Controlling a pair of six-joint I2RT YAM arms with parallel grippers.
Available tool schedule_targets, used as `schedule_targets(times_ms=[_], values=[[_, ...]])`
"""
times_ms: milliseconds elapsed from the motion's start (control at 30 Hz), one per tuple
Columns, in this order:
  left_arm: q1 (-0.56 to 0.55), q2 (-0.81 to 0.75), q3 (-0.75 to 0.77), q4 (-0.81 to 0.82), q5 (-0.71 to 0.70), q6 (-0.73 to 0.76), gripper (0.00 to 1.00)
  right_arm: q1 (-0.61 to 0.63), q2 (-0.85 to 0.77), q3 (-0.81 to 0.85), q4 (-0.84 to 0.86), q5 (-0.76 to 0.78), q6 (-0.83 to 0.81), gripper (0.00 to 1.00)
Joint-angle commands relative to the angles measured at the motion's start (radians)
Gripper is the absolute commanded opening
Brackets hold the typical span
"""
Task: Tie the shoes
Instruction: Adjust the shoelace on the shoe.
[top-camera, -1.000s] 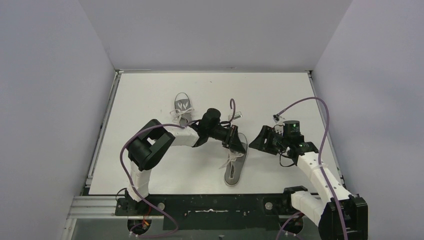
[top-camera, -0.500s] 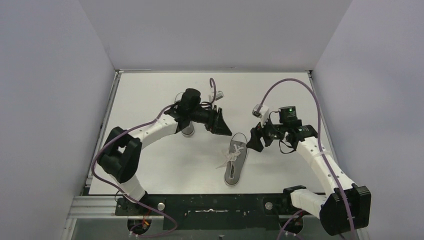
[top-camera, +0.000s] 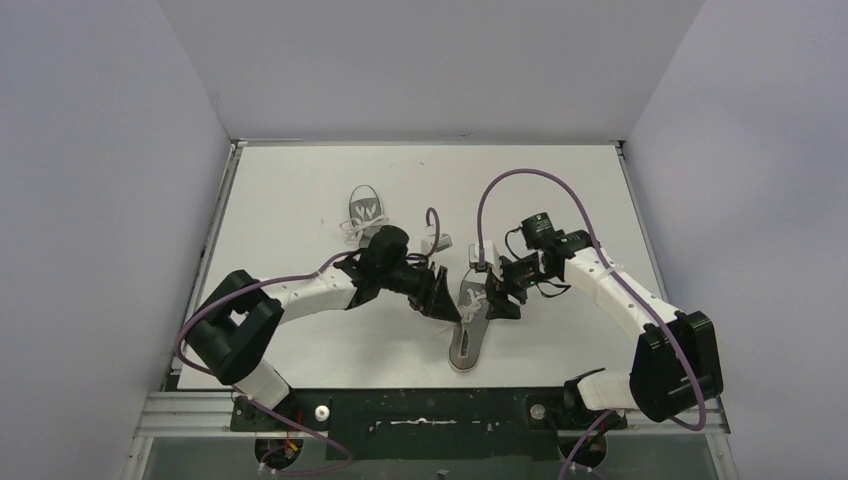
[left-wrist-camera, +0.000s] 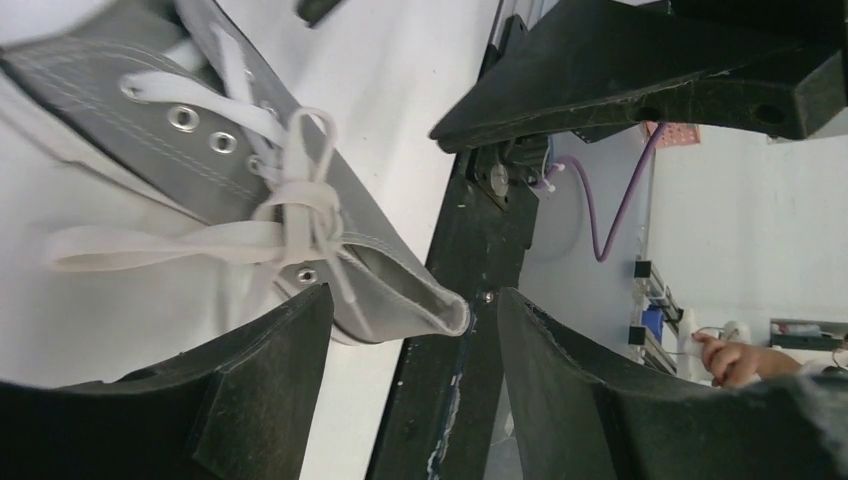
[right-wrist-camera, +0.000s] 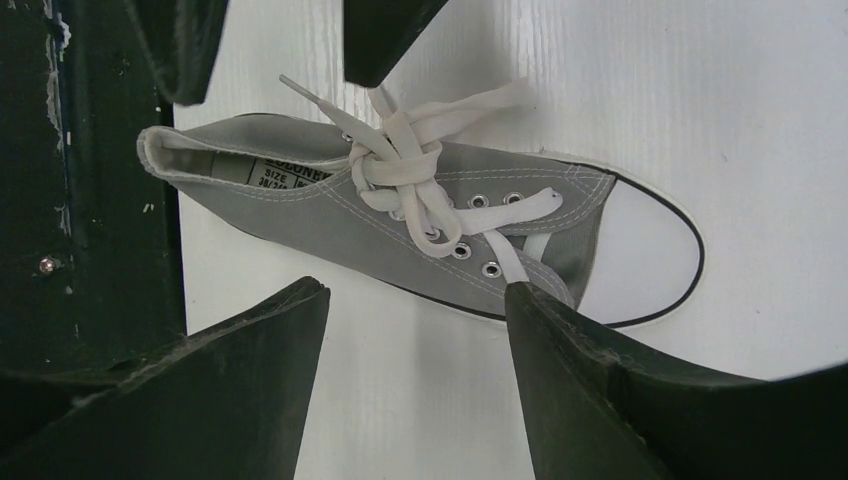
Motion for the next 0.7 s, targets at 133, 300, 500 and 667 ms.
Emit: schedule_targets(times_ms=[133, 300, 500, 667], values=[[-0.078, 0.068, -0.010, 0.172, -0.092, -0.082, 0.45, 0.001, -0.023, -0.074, 0.183, 0.001, 0.040, 0.67], [-0.079, 0.081, 0.005, 0.063, -0.122, -0.020, 0.36, 0.002, 0.012, -0.056, 0.209, -0.041, 0.045, 0.66], [-0.083, 0.066, -0.002, 0.032, -0.145, 0.001, 0.45, 0.008, 0.061, -0.017, 0.172, -0.081, 0.009, 0.64], [-0.093, 0.112, 0.014, 0.027, -0.123, 0.002, 0.40, 0.015, 0.077, -0.018, 0.173, -0.090, 0.004, 0.62]])
